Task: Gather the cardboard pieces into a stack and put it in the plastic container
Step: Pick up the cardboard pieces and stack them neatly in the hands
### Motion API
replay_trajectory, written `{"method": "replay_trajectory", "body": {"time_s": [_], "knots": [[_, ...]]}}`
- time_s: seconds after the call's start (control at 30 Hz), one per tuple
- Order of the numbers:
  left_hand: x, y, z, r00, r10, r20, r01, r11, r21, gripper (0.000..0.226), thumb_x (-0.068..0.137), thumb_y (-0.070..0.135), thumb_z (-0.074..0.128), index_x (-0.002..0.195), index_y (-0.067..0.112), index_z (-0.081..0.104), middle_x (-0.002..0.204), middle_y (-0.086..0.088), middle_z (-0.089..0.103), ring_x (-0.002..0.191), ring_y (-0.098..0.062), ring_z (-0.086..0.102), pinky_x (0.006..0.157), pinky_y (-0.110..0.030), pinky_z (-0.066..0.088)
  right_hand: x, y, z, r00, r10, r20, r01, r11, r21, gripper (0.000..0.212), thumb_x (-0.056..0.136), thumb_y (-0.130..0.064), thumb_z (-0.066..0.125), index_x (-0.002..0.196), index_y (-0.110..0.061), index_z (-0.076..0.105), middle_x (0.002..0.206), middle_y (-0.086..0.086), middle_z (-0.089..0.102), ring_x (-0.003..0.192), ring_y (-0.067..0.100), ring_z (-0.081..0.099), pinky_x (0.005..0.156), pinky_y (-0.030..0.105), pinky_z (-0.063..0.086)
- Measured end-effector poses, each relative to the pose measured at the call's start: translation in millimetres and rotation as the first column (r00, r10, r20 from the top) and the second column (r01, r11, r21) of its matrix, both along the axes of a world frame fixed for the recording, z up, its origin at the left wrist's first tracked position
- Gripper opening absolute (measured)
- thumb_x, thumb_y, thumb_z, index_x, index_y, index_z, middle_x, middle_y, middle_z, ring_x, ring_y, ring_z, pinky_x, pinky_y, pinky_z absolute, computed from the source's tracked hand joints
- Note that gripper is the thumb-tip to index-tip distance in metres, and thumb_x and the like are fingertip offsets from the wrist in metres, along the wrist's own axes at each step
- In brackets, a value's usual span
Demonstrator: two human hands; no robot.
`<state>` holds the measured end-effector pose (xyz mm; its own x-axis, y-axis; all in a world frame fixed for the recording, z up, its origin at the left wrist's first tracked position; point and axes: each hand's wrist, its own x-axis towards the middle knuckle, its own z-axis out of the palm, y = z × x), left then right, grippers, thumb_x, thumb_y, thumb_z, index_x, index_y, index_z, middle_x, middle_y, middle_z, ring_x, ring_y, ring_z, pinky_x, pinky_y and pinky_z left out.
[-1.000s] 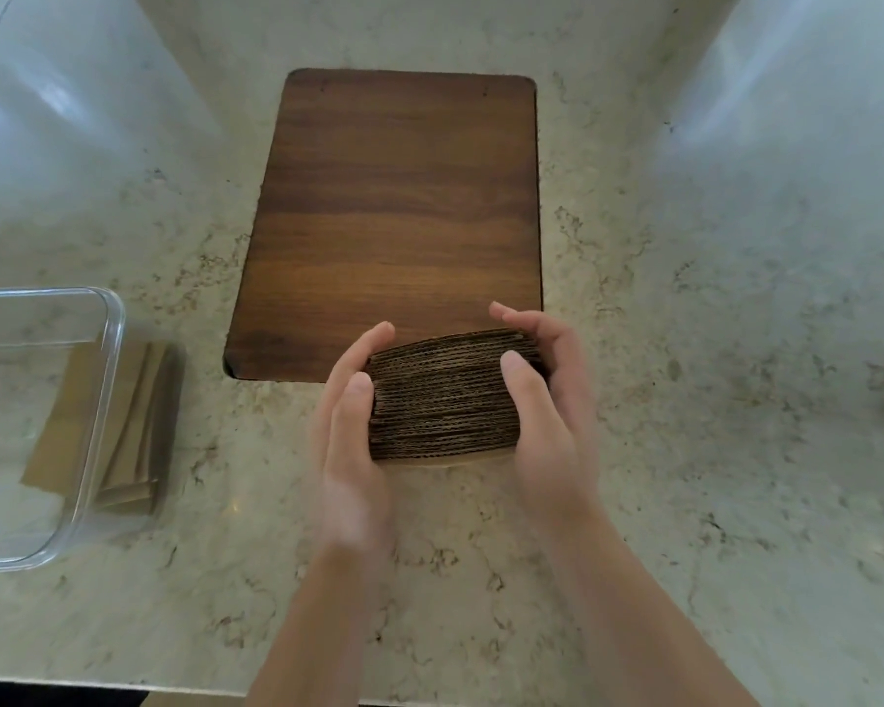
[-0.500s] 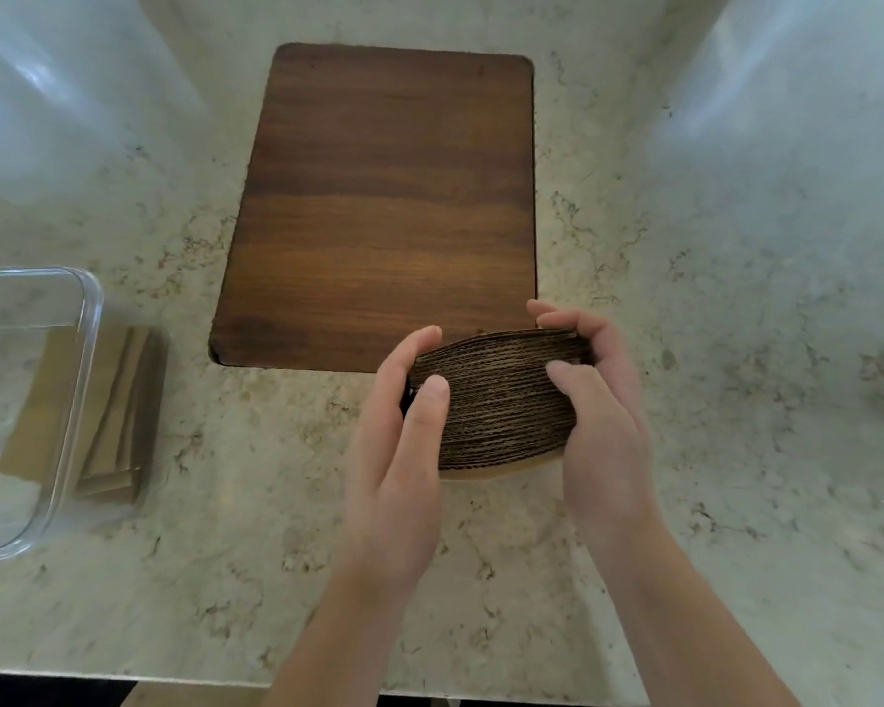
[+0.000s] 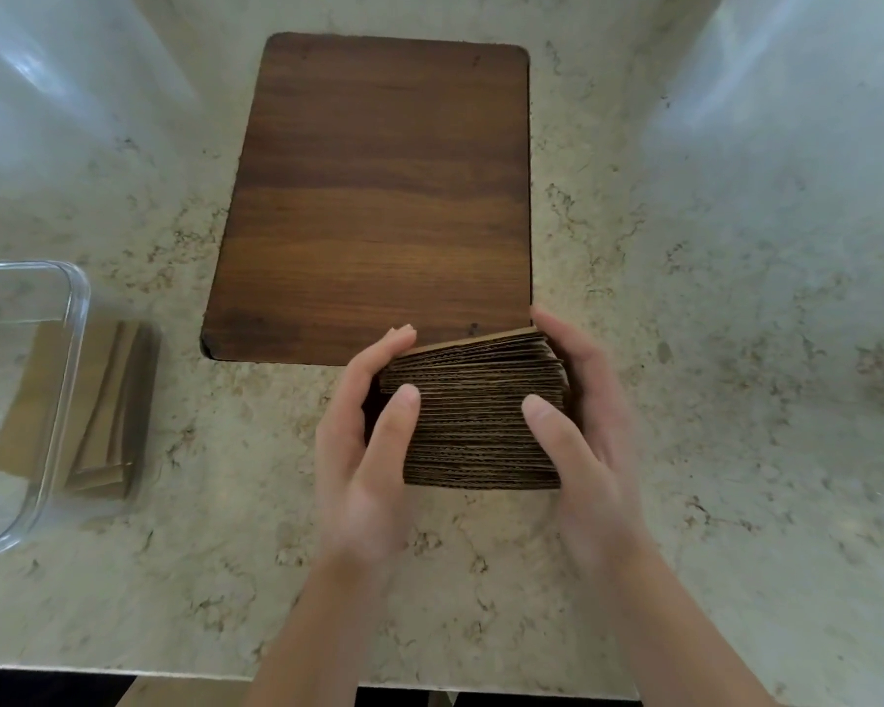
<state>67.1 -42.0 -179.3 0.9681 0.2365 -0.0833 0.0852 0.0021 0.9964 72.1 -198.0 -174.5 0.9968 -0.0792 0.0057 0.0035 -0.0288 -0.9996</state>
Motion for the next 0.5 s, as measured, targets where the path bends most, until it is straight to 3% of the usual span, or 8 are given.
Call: {"method": "replay_trajectory", "body": {"time_s": [0.07,0.13,0.23,0.3,0.4,0.5], "knots": [[6,-7,0,0.996,0.093,-0.013,-0.093,0.996,0.017,0.027,0.101,0.025,0.054,0.117,0.015,0.073,0.114,0.014,0.076,0.109,-0.006,0.069,0.089,-0.027,0.056,4,6,-2,0.997,-0.074,-0.015,0.072,0.995,-0.072,0.046,0.091,-0.03,0.054,0.134,-0.016,0.061,0.113,-0.011,0.069,0.105,0.008,0.066,0.085,0.015,0.051],[13,-15,-2,0.983,0.181,-0.038,-0.18,0.983,0.041,0.021,0.102,0.023,0.054,0.102,0.019,0.075,0.093,0.02,0.074,0.088,0.003,0.067,0.073,-0.015,0.052,10,11,-5,0.986,-0.161,-0.032,0.157,0.982,-0.104,0.032,0.091,-0.029,0.053,0.119,-0.02,0.066,0.106,-0.015,0.069,0.099,0.003,0.066,0.079,0.01,0.049],[19,-23,-4,0.957,0.282,-0.067,-0.276,0.958,0.08,0.021,0.1,0.026,0.056,0.094,0.02,0.076,0.083,0.02,0.073,0.08,0.002,0.067,0.068,-0.017,0.052,18,17,-8,0.972,-0.235,-0.012,0.233,0.968,-0.094,0.024,0.091,-0.027,0.049,0.106,-0.022,0.067,0.104,-0.016,0.072,0.097,0.002,0.067,0.076,0.008,0.048],[22,-26,-5,0.942,0.332,-0.046,-0.325,0.938,0.122,0.023,0.1,0.025,0.054,0.092,0.019,0.075,0.081,0.018,0.073,0.078,-0.002,0.068,0.066,-0.024,0.055,21,18,-9,0.969,-0.234,0.075,0.244,0.955,-0.17,0.027,0.091,-0.027,0.047,0.107,-0.018,0.067,0.102,-0.01,0.072,0.093,0.005,0.068,0.075,0.013,0.05],[31,-29,-7,0.92,0.39,0.044,-0.391,0.901,0.189,0.028,0.1,0.016,0.047,0.089,0.015,0.072,0.074,0.025,0.069,0.07,0.003,0.065,0.059,-0.018,0.05,29,6,-9,0.978,-0.016,0.207,0.109,0.888,-0.448,0.043,0.092,-0.038,0.057,0.12,-0.006,0.062,0.104,0.0,0.066,0.089,0.014,0.063,0.076,0.025,0.051],[35,-29,-10,0.913,0.397,0.094,-0.408,0.894,0.187,0.03,0.098,0.011,0.045,0.089,0.012,0.073,0.071,0.029,0.067,0.066,0.005,0.062,0.057,-0.012,0.044,38,-16,0,0.946,0.32,0.056,-0.201,0.713,-0.672,0.096,0.071,-0.071,0.075,0.143,-0.014,0.046,0.129,-0.006,0.048,0.114,0.013,0.053,0.095,0.025,0.046]]}}
